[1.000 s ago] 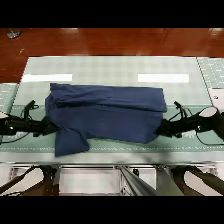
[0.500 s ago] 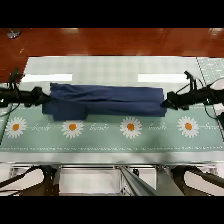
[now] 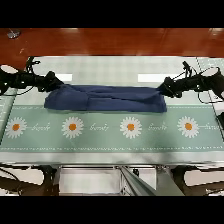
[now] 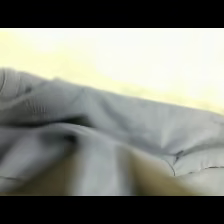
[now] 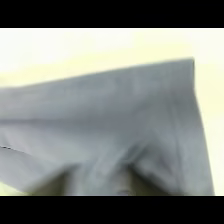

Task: Fold the shirts.

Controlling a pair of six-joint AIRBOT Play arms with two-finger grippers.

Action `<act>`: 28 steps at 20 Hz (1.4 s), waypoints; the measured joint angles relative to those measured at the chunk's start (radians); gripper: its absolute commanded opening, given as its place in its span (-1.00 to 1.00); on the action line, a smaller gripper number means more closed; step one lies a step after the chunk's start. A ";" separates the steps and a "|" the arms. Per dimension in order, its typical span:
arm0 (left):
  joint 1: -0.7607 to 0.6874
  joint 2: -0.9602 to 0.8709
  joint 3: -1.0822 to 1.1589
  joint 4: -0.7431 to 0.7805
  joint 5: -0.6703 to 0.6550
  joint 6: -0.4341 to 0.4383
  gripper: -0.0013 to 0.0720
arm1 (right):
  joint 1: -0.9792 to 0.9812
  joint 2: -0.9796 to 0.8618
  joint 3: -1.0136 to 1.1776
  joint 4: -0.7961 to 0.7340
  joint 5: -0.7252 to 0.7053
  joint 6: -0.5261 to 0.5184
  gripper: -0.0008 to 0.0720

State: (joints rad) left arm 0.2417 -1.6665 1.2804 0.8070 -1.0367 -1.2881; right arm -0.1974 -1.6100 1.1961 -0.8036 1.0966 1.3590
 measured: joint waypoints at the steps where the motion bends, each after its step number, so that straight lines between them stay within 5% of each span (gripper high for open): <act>1: 0.003 -0.011 0.019 0.019 -0.026 0.001 0.95 | -0.012 -0.010 0.013 0.011 0.012 -0.009 0.72; 7: 0.128 0.018 0.116 0.336 -0.246 -0.122 0.95 | -0.167 -0.032 0.048 -0.076 0.132 -0.032 0.72; 15: 0.105 0.270 -0.145 0.369 -0.111 -0.160 0.95 | -0.100 -0.117 0.001 -0.020 0.191 -0.071 0.71; 16: 0.081 0.289 -0.167 0.366 -0.091 -0.160 0.95 | -0.073 -0.127 0.001 -0.001 0.189 -0.077 0.55; 17: 0.053 0.303 -0.183 0.367 -0.083 -0.160 0.94 | -0.051 -0.134 0.002 0.008 0.179 -0.082 -0.10; 18: 0.021 0.315 -0.195 0.367 -0.068 -0.160 0.78 | -0.031 -0.140 0.006 0.002 0.164 -0.085 -0.93; 19: -0.013 0.322 -0.204 0.364 -0.058 -0.161 -0.53 | -0.013 -0.145 0.018 -0.006 0.160 -0.088 -0.92; 20: -0.044 0.327 -0.210 0.364 -0.060 -0.160 -0.92 | -0.003 -0.145 0.034 0.012 0.175 -0.090 -0.92; 28: -0.349 0.340 -0.188 0.191 0.024 -0.051 -0.92 | -0.069 0.044 0.073 -0.108 0.333 -0.084 -0.92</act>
State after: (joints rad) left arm -0.1078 -1.3270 1.0924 0.9981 -1.0126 -1.3388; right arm -0.2665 -1.5658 1.2694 -0.9119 1.4300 1.2747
